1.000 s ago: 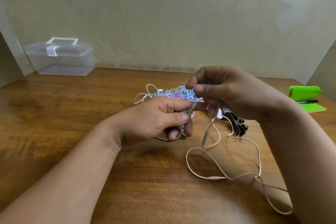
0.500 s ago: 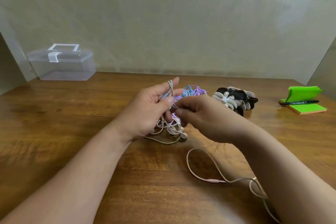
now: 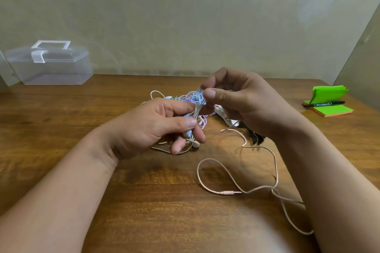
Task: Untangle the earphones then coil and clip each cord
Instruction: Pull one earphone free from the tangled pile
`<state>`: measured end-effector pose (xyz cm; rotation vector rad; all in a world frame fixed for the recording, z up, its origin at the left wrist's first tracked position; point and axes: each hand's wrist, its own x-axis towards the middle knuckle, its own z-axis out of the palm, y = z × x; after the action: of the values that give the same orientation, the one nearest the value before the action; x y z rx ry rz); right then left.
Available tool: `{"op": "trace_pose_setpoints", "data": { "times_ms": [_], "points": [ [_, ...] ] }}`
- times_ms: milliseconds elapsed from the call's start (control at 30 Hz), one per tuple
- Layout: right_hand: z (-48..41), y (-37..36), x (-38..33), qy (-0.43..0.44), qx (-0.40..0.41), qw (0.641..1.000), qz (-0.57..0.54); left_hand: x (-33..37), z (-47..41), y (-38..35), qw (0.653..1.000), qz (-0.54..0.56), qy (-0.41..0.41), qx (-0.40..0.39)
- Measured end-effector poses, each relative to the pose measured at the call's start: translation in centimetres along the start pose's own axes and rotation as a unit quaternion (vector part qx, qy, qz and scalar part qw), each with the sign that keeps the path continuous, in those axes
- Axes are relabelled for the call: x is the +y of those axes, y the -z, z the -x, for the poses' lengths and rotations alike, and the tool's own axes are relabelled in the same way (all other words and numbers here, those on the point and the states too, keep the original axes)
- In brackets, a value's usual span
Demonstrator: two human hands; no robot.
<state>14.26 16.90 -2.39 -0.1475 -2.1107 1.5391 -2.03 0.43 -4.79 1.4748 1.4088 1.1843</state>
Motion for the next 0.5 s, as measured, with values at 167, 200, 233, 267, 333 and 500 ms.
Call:
{"op": "trace_pose_setpoints", "data": {
  "times_ms": [167, 200, 233, 267, 333, 500],
  "points": [
    [0.0, -0.6, 0.1, 0.009, 0.032, 0.999, -0.038, 0.0, 0.3, 0.0, 0.995, 0.099, -0.009, -0.020],
    [-0.1, -0.6, 0.4, 0.007, 0.025, 0.999, -0.031, 0.0, 0.4, 0.0, 0.992, 0.122, -0.009, -0.023],
    [-0.2, -0.5, 0.7, 0.004, 0.015, 0.999, -0.032, 0.1, 0.4, -0.1, 0.990, 0.137, -0.015, -0.026],
    [-0.3, -0.6, 1.1, -0.003, 0.004, 0.999, -0.048, 0.1, 0.4, -0.1, 0.989, 0.144, -0.023, -0.029],
    [-0.5, -0.8, 1.9, -0.024, -0.012, 0.995, -0.099, 0.1, 0.2, -0.4, 0.987, 0.152, -0.039, -0.022],
    [-0.4, -2.1, 2.6, -0.062, -0.018, 0.997, 0.033, -0.7, -1.3, -0.3, 0.973, 0.178, -0.073, 0.129]
  ]
}}
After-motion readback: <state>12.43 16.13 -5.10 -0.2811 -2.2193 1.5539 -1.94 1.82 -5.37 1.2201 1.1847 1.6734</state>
